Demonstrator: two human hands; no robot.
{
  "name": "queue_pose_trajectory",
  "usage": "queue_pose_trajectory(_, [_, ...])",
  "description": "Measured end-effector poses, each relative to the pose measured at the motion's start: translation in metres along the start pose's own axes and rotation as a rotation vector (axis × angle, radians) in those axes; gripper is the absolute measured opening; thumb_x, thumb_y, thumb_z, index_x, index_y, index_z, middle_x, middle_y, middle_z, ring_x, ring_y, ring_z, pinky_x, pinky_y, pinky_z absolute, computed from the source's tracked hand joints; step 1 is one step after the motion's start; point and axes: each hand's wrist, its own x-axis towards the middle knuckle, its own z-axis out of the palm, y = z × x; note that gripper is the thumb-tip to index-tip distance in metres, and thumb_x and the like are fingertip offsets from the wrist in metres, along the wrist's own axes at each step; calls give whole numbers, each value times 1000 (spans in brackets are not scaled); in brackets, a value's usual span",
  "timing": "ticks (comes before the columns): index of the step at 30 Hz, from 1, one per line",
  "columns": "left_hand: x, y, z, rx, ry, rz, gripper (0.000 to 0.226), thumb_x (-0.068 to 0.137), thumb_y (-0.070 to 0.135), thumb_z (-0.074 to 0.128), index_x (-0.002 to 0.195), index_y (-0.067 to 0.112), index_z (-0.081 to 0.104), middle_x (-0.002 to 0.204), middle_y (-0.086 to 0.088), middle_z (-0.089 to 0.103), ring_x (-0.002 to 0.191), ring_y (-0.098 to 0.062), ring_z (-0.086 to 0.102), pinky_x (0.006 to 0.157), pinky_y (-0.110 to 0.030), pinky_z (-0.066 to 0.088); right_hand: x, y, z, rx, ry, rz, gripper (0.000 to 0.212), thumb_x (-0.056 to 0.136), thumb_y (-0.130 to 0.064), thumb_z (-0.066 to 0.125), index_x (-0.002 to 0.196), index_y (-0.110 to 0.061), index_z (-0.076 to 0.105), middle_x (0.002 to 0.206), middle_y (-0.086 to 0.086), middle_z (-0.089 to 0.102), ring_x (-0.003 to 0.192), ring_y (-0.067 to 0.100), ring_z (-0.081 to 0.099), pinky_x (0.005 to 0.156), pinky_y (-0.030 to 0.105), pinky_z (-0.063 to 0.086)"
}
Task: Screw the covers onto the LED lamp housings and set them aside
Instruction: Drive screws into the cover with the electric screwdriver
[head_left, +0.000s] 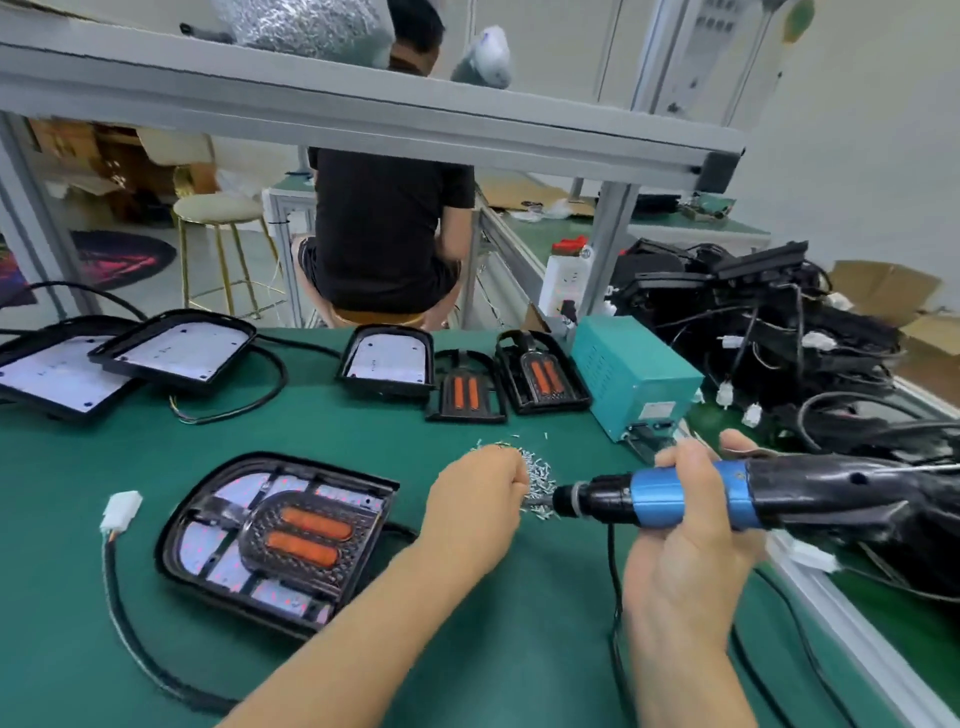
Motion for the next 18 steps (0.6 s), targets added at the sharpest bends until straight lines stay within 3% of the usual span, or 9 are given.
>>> queue_pose_trajectory(6, [16, -21, 30, 320, -21, -131, 21, 91, 14, 48, 90, 25, 66, 104, 4, 63, 100, -20, 55, 83, -31, 36, 25, 2, -12, 32, -26, 40, 28, 76, -11, 68, 98, -25, 57, 76, -10, 59, 73, 8, 58, 74, 19, 50])
queue_pose_trajectory(9, [20, -27, 32, 339, -14, -131, 20, 90, 17, 53, 89, 28, 69, 99, 9, 65, 101, -17, 54, 81, -30, 32, 28, 7, -16, 27, -9, 73, 29, 81, -5, 69, 97, -26, 57, 75, -12, 59, 73, 8, 58, 79, 25, 49])
queue_pose_trajectory(12, [20, -29, 30, 329, -31, -147, 26, 89, 10, 52, 79, 31, 64, 92, 9, 67, 98, -17, 53, 76, -29, 29, 31, 9, -17, 45, 5, 111, 31, 81, -4, 69, 97, -27, 57, 74, -11, 59, 72, 8, 58, 75, 22, 49])
queue_pose_trajectory(15, [19, -30, 32, 325, -42, -149, 28, 90, 8, 44, 78, 26, 62, 89, 7, 64, 91, -18, 54, 83, -31, 35, 35, 10, -17, 75, -21, 133, 27, 87, -2, 65, 95, -27, 57, 71, -12, 60, 69, 7, 59, 70, 19, 50])
queue_pose_trajectory(18, [17, -33, 30, 250, -35, -158, 24, 92, 13, 45, 84, 30, 61, 95, 9, 62, 98, -18, 53, 88, -32, 33, 40, 10, -14, 92, -44, 166, 27, 89, -1, 61, 93, -27, 56, 71, -13, 60, 69, 7, 58, 68, 18, 50])
